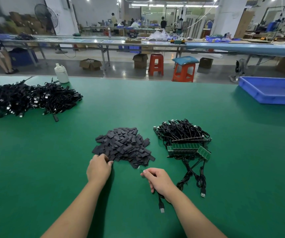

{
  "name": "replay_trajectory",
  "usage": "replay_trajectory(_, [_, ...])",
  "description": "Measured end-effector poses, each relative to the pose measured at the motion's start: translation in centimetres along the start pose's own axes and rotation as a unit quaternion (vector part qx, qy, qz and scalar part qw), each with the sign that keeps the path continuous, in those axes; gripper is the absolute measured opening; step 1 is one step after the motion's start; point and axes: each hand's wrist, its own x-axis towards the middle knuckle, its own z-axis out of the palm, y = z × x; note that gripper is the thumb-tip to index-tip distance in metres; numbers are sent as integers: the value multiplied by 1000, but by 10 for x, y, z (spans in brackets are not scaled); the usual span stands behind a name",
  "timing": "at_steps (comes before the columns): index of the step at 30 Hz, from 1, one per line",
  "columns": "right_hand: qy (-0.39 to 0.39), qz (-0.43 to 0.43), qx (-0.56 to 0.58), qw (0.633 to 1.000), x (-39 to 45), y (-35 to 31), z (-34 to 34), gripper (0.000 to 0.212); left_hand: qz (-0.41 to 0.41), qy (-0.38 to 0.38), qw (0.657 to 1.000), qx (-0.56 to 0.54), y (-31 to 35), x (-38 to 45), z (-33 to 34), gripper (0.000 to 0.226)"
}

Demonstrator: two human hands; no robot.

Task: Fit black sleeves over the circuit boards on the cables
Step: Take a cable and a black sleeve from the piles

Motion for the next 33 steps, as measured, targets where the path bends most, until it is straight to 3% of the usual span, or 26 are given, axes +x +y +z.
replay_trajectory(7, [-30, 19, 65, 997, 1, 1, -2, 18, 17, -4, 1000, 10, 5, 1, -3, 15])
replay_trajectory(13, [-16, 29, 52, 998, 1, 1, -4, 27, 102, 37, 993, 48, 3, -11, -9, 16])
replay_trajectory(17, [-14, 31, 65, 997, 0, 1, -6, 26, 185, -25, 980, -69, 8, -29, -5, 18])
replay_trajectory(20, [-15, 33, 57, 998, 1, 1, -6, 27, 266, -90, 960, -12, 6, -43, 4, 30])
replay_trajectory(28, [-14, 33, 35, 999, 5, 6, -3, 27, 307, -132, 939, 83, 9, -52, 10, 27])
replay_trajectory(30, [-13, 31, 32, 999, 5, 7, -3, 27, 301, -124, 944, 58, 11, -54, 8, 28])
replay_trajectory(33, [-11, 27, 32, 999, 4, 8, -3, 27, 261, -133, 953, -79, 15, -58, 2, 27])
